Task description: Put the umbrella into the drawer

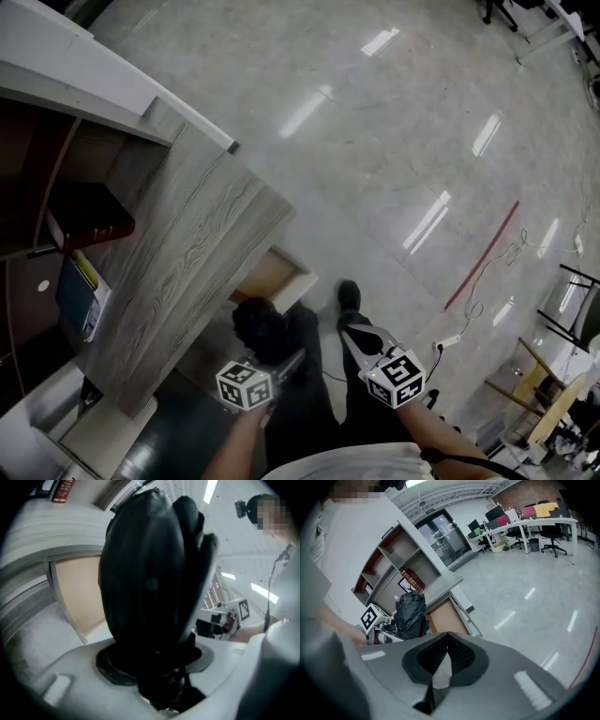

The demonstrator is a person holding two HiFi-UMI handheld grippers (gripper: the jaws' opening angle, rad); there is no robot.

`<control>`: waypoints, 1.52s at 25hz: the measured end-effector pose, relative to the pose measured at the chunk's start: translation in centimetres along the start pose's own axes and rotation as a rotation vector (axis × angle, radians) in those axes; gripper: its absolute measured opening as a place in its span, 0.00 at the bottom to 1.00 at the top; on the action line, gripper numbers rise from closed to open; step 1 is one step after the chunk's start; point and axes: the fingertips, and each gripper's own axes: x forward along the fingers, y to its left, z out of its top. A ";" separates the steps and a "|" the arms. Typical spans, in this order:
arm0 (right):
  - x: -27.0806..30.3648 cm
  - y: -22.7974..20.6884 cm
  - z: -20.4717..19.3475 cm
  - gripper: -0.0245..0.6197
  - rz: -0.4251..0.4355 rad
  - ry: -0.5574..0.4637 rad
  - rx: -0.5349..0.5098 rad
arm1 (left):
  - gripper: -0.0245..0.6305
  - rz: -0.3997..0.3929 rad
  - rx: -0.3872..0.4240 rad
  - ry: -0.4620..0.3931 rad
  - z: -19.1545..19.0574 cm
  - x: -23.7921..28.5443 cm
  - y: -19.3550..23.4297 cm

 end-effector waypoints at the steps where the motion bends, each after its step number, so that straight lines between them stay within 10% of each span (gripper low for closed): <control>1: 0.4 -0.3 0.0 0.05 -0.002 0.000 -0.002 | 0.41 0.005 -0.001 0.005 -0.1 0.3 0.5; 38: 6.7 -5.1 -2.9 0.05 -0.011 -0.005 0.055 | 0.41 0.444 -0.087 0.189 0.6 7.3 15.6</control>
